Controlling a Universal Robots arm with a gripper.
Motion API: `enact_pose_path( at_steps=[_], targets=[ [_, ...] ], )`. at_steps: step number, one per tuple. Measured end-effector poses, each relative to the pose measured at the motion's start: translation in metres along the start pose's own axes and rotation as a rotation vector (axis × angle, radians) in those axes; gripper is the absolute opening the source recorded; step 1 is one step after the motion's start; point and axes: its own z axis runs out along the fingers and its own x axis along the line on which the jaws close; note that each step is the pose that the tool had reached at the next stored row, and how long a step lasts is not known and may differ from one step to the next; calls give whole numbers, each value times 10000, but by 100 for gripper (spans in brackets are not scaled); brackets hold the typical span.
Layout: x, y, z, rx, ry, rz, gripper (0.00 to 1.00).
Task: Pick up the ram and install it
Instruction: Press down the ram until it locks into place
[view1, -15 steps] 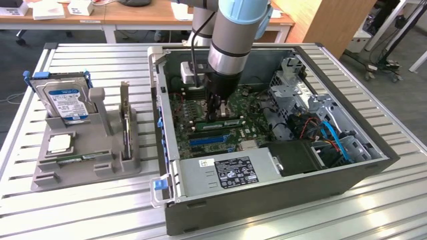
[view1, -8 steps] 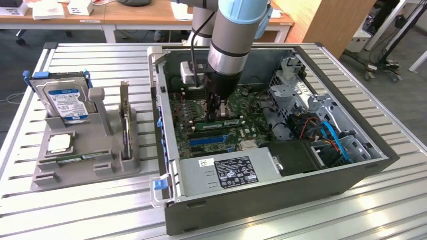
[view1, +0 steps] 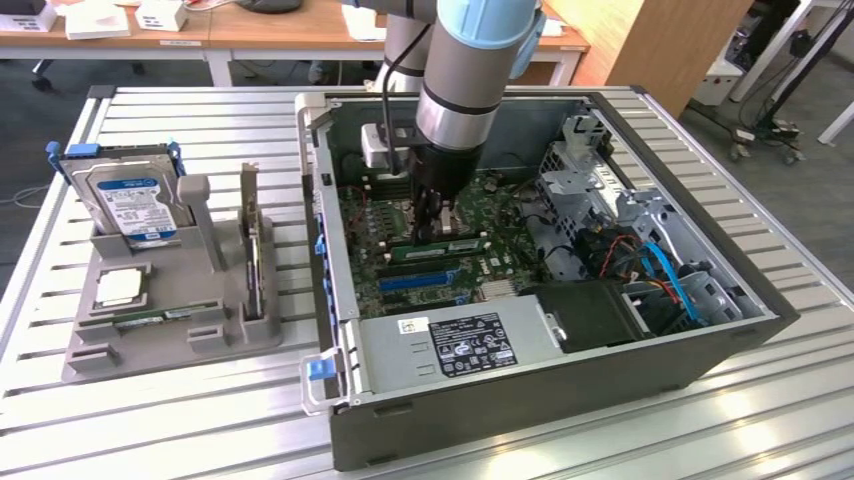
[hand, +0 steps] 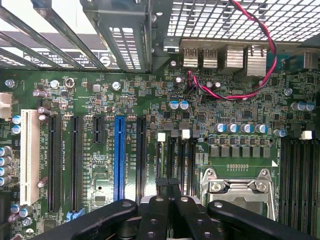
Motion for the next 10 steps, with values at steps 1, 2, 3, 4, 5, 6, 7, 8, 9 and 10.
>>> enact_pose_path(
  at_steps=[1,2,3,4,5,6,7,8,9,10],
  targets=[
    [0,0,0,0,0,0,10],
    [0,0,2,-1,1,0,10],
    [0,0,5,-1,1,0,10],
    [1,0,5,-2,2,0,10],
    [1,0,5,-2,3,0,10],
    [0,0,5,-1,3,0,10],
    [0,0,6,-1,2,0,10],
    [0,0,6,0,1,0,10],
    [0,0,6,-1,1,0,10],
    [0,0,5,1,-1,0,10]
  ],
)
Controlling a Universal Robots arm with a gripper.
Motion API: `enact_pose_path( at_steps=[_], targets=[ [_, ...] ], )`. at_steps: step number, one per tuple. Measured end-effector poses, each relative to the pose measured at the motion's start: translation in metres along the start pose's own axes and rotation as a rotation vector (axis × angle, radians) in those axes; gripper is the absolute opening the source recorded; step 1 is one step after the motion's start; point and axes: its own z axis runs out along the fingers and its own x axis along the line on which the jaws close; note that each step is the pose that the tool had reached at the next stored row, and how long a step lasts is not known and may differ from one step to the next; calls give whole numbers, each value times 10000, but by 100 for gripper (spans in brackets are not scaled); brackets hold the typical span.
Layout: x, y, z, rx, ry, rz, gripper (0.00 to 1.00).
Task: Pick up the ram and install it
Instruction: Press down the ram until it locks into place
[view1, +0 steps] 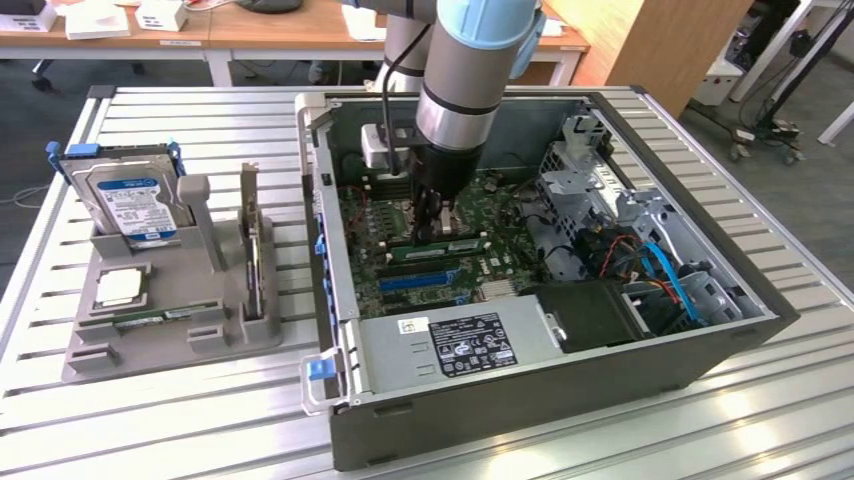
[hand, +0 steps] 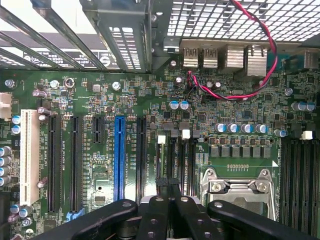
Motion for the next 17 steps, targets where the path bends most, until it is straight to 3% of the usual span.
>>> enact_pose_path(
  at_steps=[3,17],
  targets=[
    [-2,0,-23,8,-11,-1,10],
    [-9,15,-301,0,8,0,10]
  ],
)
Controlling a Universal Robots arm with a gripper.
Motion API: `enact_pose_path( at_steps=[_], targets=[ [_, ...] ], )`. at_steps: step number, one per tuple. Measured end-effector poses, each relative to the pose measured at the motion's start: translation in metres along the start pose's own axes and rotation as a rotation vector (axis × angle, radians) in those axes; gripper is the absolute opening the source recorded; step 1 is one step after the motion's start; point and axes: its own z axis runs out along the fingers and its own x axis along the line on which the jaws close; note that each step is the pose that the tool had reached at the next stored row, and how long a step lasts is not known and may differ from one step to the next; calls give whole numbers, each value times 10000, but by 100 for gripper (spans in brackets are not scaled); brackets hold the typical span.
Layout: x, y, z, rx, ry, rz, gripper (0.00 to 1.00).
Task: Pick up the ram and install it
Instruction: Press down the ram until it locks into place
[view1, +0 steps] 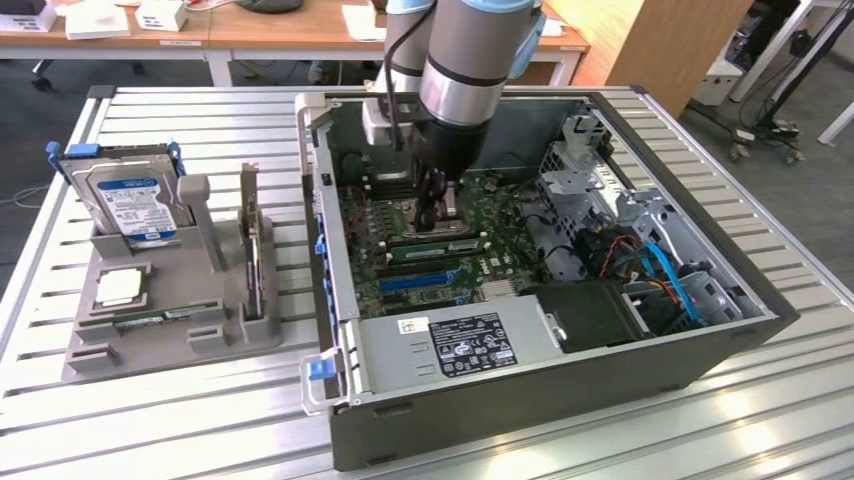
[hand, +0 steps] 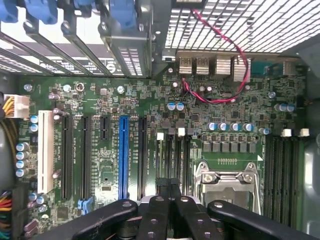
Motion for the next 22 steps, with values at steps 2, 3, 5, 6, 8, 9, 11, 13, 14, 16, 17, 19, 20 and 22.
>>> enact_pose_path(
  at_steps=[2,3,5,6,8,9,11,13,14,16,17,19,20,22],
  targets=[
    [-1,1,-32,0,1,0,10],
    [-1,2,-46,0,1,0,10],
    [-2,3,-57,0,1,0,10],
    [-2,3,-57,1,1,0,10],
    [-2,3,-57,1,1,0,10],
    [-2,3,-57,1,1,0,10],
    [-1,0,-58,-1,3,-1,10],
    [-1,-18,-60,-2,4,0,10],
    [-2,-32,-60,-1,3,0,10],
    [-2,-64,-61,0,2,0,10],
    [-2,-82,-61,0,1,1,10],
    [-2,-123,-64,0,2,1,10],
    [-2,-144,-65,0,2,0,10],
    [-1,-183,-67,0,3,0,10]
  ],
)
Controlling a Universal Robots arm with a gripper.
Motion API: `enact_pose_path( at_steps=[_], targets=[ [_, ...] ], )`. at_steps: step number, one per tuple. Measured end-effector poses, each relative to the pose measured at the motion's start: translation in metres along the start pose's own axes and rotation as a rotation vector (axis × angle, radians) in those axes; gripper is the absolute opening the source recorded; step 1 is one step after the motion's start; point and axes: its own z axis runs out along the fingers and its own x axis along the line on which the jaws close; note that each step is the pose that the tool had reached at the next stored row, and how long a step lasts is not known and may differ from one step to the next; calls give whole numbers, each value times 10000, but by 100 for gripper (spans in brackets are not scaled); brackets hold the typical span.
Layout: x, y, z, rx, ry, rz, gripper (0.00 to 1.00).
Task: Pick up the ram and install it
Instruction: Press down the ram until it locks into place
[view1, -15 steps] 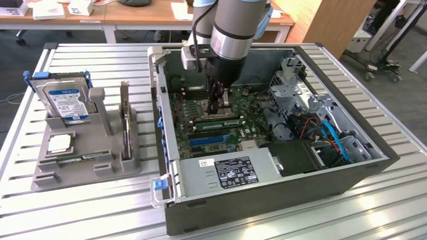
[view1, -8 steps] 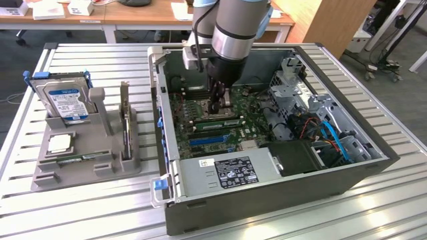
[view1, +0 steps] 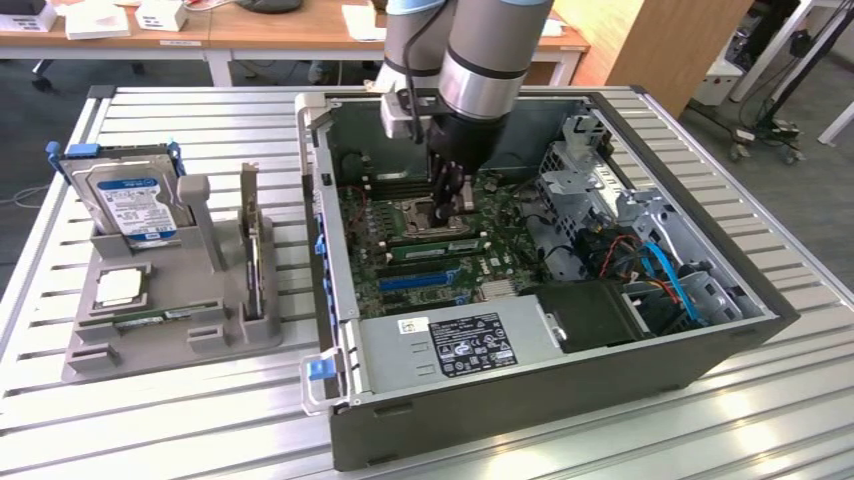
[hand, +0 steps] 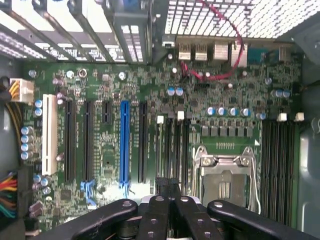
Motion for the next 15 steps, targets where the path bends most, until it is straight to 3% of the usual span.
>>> enact_pose_path(
  at_steps=[10,15],
  targets=[
    [0,-174,-9,-1,0,1,10],
    [0,-193,-9,0,-1,1,10]
  ],
)
